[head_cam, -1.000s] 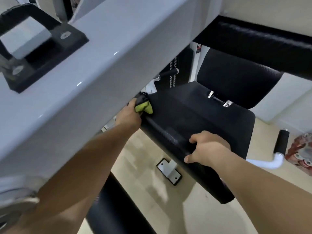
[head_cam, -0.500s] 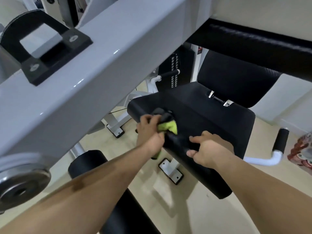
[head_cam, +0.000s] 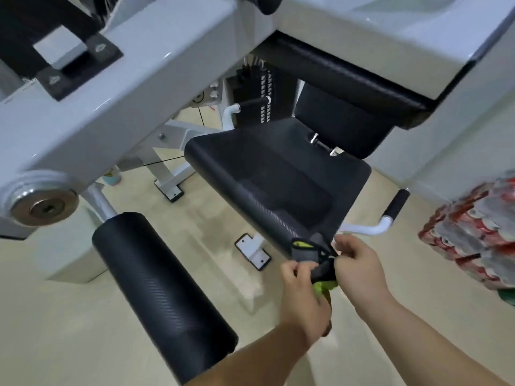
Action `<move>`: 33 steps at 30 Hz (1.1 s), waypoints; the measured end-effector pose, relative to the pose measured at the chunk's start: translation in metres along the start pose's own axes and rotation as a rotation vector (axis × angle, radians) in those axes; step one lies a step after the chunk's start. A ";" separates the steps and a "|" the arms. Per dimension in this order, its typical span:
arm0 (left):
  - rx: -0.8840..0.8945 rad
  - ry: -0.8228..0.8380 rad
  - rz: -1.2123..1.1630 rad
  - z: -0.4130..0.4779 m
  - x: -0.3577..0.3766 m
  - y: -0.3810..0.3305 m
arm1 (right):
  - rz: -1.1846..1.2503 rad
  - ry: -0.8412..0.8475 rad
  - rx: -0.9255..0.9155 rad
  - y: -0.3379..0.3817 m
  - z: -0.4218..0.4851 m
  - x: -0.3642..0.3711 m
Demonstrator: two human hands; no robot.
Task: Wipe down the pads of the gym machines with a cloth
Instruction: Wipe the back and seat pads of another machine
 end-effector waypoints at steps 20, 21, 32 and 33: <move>-0.207 0.117 -0.583 -0.219 -0.105 -0.148 | 0.384 0.350 0.287 0.015 -0.235 -0.079; -0.228 0.091 -0.608 -0.231 -0.113 -0.144 | 0.395 0.374 0.289 0.017 -0.245 -0.076; -0.121 -0.216 -0.451 -0.324 -0.266 -0.091 | 0.127 0.770 0.118 0.075 -0.358 0.029; -0.111 -0.243 -0.440 -0.328 -0.280 -0.083 | 0.107 0.765 0.115 0.078 -0.363 0.039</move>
Point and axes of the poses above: each hand's wrist, its own z-axis towards the middle knuckle, its own x-axis out of the palm, y = z × x, the point moved 7 cm from there along z, towards the middle knuckle, and after that the axes turned 2 degrees about x, right-handed, at the moved point
